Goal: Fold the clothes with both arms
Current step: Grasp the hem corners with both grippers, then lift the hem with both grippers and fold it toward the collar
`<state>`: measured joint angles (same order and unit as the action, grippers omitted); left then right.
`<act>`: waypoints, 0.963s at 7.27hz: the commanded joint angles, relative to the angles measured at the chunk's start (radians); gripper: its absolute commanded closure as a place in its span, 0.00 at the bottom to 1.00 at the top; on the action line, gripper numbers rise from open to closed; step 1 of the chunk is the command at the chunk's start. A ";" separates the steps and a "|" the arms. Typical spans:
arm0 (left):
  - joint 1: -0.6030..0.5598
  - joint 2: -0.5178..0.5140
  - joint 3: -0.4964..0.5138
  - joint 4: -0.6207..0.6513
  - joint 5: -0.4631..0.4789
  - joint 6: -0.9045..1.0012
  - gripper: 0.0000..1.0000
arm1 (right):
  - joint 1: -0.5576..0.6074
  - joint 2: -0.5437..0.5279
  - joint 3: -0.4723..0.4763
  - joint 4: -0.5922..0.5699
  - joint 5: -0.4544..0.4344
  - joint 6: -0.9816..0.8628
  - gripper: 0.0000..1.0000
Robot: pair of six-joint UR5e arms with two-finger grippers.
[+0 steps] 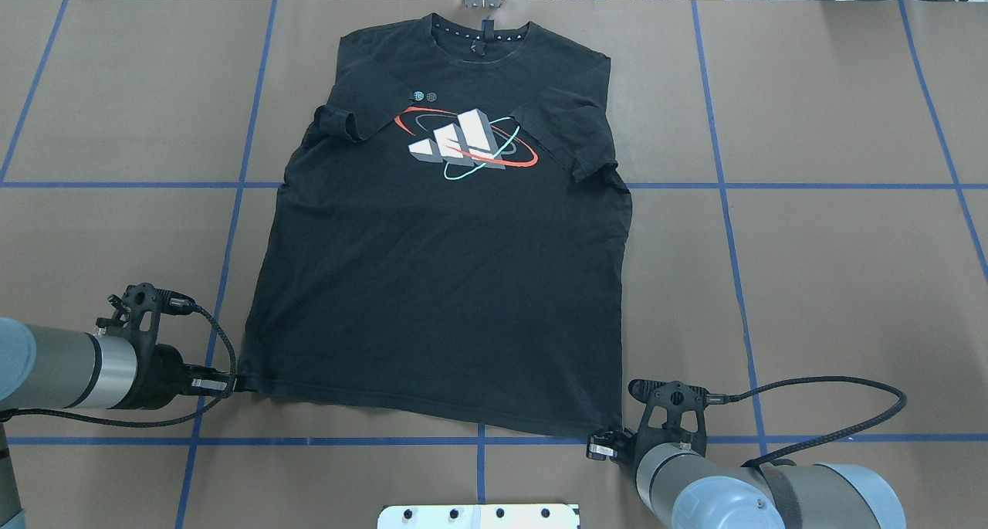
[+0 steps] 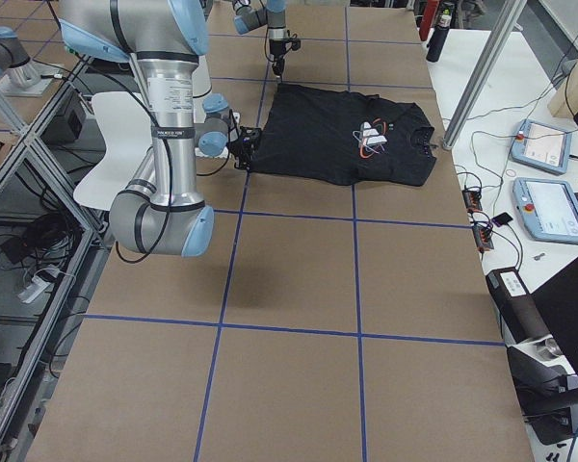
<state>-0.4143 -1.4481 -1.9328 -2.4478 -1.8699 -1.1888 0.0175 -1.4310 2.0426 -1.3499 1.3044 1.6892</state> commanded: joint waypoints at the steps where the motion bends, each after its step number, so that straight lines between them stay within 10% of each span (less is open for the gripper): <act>1: 0.000 0.000 0.000 0.001 0.000 0.000 1.00 | -0.002 0.001 -0.004 0.000 -0.001 0.001 0.75; 3: -0.001 0.002 -0.005 0.000 -0.002 0.000 1.00 | -0.004 0.001 -0.004 0.000 -0.001 0.001 1.00; 7: -0.004 0.011 -0.060 0.009 -0.056 0.000 1.00 | 0.051 0.000 0.091 -0.012 0.048 -0.003 1.00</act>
<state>-0.4168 -1.4399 -1.9660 -2.4451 -1.8847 -1.1888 0.0406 -1.4290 2.0863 -1.3532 1.3213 1.6872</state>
